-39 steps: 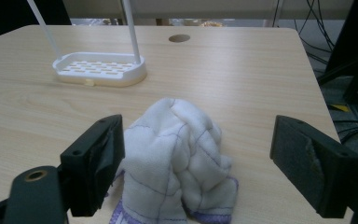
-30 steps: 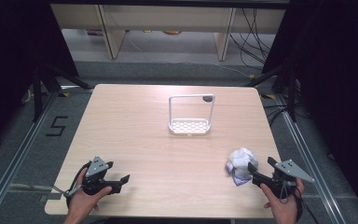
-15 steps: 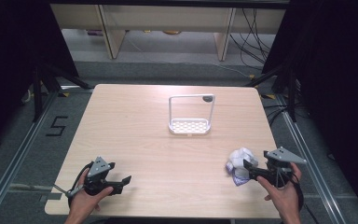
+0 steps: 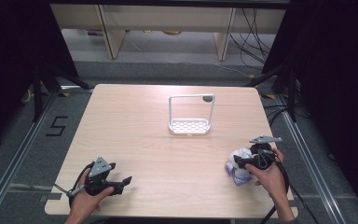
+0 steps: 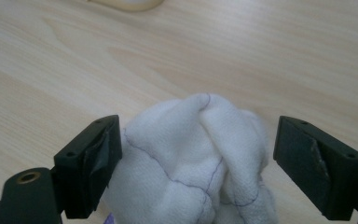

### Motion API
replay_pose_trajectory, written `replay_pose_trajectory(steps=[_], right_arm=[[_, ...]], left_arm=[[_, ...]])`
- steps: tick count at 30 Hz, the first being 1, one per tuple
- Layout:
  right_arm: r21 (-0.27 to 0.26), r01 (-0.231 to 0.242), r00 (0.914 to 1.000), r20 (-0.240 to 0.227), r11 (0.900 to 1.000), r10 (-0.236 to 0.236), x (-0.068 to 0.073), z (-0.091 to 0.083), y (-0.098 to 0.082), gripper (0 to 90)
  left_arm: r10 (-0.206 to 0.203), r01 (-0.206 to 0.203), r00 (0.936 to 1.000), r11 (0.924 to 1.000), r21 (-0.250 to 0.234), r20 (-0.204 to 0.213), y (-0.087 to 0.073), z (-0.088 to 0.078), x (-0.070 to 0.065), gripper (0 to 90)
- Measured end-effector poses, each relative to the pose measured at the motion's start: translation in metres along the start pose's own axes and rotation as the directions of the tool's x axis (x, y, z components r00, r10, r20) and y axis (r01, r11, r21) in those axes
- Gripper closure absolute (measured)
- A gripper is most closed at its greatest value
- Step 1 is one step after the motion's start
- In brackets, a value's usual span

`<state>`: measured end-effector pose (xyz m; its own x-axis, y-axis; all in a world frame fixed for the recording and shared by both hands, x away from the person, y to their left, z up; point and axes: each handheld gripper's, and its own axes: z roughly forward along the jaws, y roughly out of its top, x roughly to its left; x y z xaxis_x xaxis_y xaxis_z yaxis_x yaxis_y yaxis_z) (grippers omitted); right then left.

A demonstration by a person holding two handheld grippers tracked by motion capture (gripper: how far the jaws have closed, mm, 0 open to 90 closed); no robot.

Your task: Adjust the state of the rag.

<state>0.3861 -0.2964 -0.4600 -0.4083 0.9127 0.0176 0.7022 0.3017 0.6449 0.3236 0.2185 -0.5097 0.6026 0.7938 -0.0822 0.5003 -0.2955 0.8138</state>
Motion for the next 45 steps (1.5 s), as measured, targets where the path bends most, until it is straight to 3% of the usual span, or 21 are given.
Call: replay_pose_trajectory(steps=[2, 3, 5, 7, 10, 12, 15, 17, 18, 21, 22, 23, 27, 32, 34, 35, 38, 40, 41, 44, 45], right_arm=[[0.025, -0.004, 0.9995, -0.032, 1.000, 0.005, -0.003, 0.006, -0.001, 16.0], [0.021, -0.029, 0.9993, -0.025, 0.999, 0.029, -0.003, 0.008, -0.003, 16.0], [0.039, -0.021, 0.9995, -0.023, 0.999, 0.022, -0.005, 0.012, -0.005, 17.1], [0.053, -0.041, 0.9956, -0.082, 0.998, 0.045, -0.005, 0.016, -0.008, 23.6], [0.062, -0.057, 0.9933, -0.096, 0.996, 0.063, -0.004, 0.020, -0.011, 37.4], [0.045, -0.019, 0.9930, -0.115, 0.999, 0.024, -0.003, 0.019, -0.010, 46.1], [0.017, 0.029, 0.9956, -0.090, 0.999, -0.028, 0.005, 0.015, -0.007, 54.1], [-0.010, 0.032, 0.9897, -0.139, 0.999, -0.033, 0.011, 0.010, -0.002, 55.9], [-0.046, 0.059, 0.9908, -0.119, 0.997, -0.064, 0.016, 0.007, 0.000, 56.3], [-0.065, 0.068, 0.9850, -0.154, 0.996, -0.078, 0.034, -0.007, 0.013, 56.8], [-0.101, 0.104, 0.9793, -0.163, 0.989, -0.120, 0.038, -0.008, 0.017, 56.9], [-0.112, 0.104, 0.9755, -0.182, 0.988, -0.123, 0.045, -0.011, 0.021, 57.0], [-0.163, 0.133, 0.9529, -0.250, 0.978, -0.171, 0.073, -0.013, 0.039, 56.9], [-0.157, 0.158, 0.9182, -0.339, 0.975, -0.204, 0.118, -0.001, 0.058, 56.6], [-0.149, 0.182, 0.9130, -0.342, 0.972, -0.223, 0.126, 0.003, 0.060, 56.6], [-0.150, 0.218, 0.8942, -0.365, 0.964, -0.259, 0.145, 0.016, 0.064, 56.5], [-0.128, 0.255, 0.8789, -0.383, 0.959, -0.284, 0.167, 0.030, 0.065, 56.3], [-0.126, 0.254, 0.8752, -0.392, 0.959, -0.283, 0.174, 0.037, 0.064, 56.3], [-0.110, 0.294, 0.8664, -0.389, 0.949, -0.313, 0.186, 0.048, 0.063, 56.0], [-0.077, 0.304, 0.8565, -0.415, 0.950, -0.308, 0.199, 0.066, 0.060, 54.7], [-0.069, 0.288, 0.8621, -0.415, 0.955, -0.290, 0.203, 0.072, 0.057, 53.7]], left_arm=[[-0.002, 0.002, 1.0000, 1.0000, -0.003, 0.002, 0.000, 0.000, 0.000, 14.9], [-0.001, 0.001, 1.0000, 1.0000, -0.009, 0.006, 0.000, 0.001, 0.000, 14.9], [0.019, -0.019, 0.9998, 0.9998, 0.004, 0.009, 0.000, 0.000, 0.001, 14.9], [0.028, -0.028, 0.9995, 0.9994, 0.020, 0.012, 0.000, -0.001, 0.001, 14.9], [0.029, -0.029, 0.9995, 0.9994, 0.019, 0.007, 0.001, -0.001, 0.001, 15.0], [0.029, -0.029, 0.9995, 0.9995, 0.013, 0.011, 0.000, 0.000, 0.001, 15.0], [0.011, -0.011, 0.9999, 0.9999, -0.006, 0.012, 0.000, 0.001, 0.000, 15.2], [0.031, -0.031, 0.9995, 0.9993, 0.022, 0.003, 0.001, -0.001, 0.001, 15.3], [0.033, -0.033, 0.9994, 0.9992, 0.023, 0.005, 0.001, -0.001, 0.001, 15.3], [0.036, -0.036, 0.9993, 0.9992, 0.015, 0.007, 0.000, -0.001, 0.002, 15.4], [0.036, -0.037, 0.9993, 0.9992, 0.015, 0.006, 0.001, -0.001, 0.002, 15.4], [-0.001, 0.001, 1.0000, 0.9998, -0.018, 0.001, 0.000, 0.001, -0.001, 15.4], [0.014, -0.014, 0.9999, 0.9999, -0.009, 0.004, 0.000, 0.000, 0.001, 15.4], [0.001, -0.001, 1.0000, 1.0000, -0.010, 0.004, 0.001, -0.001, 0.001, 15.5], [-0.010, 0.010, 0.9999, 0.9997, -0.020, 0.003, 0.001, -0.001, 0.000, 15.5], [0.004, -0.004, 1.0000, 0.9999, -0.011, -0.002, 0.001, -0.002, 0.000, 15.5], [0.002, -0.002, 1.0000, 0.9999, -0.011, -0.001, 0.001, -0.002, 0.000, 15.6], [0.003, -0.003, 1.0000, 0.9999, -0.011, 0.001, 0.001, -0.002, 0.000, 15.6], [-0.001, 0.001, 0.9999, 0.9997, -0.024, 0.013, 0.001, -0.001, -0.001, 15.6], [0.010, -0.010, 0.9999, 0.9998, -0.014, 0.011, 0.001, -0.002, -0.001, 15.7], [0.016, -0.015, 0.9998, 0.9998, -0.012, 0.015, 0.001, -0.001, -0.001, 15.7]])
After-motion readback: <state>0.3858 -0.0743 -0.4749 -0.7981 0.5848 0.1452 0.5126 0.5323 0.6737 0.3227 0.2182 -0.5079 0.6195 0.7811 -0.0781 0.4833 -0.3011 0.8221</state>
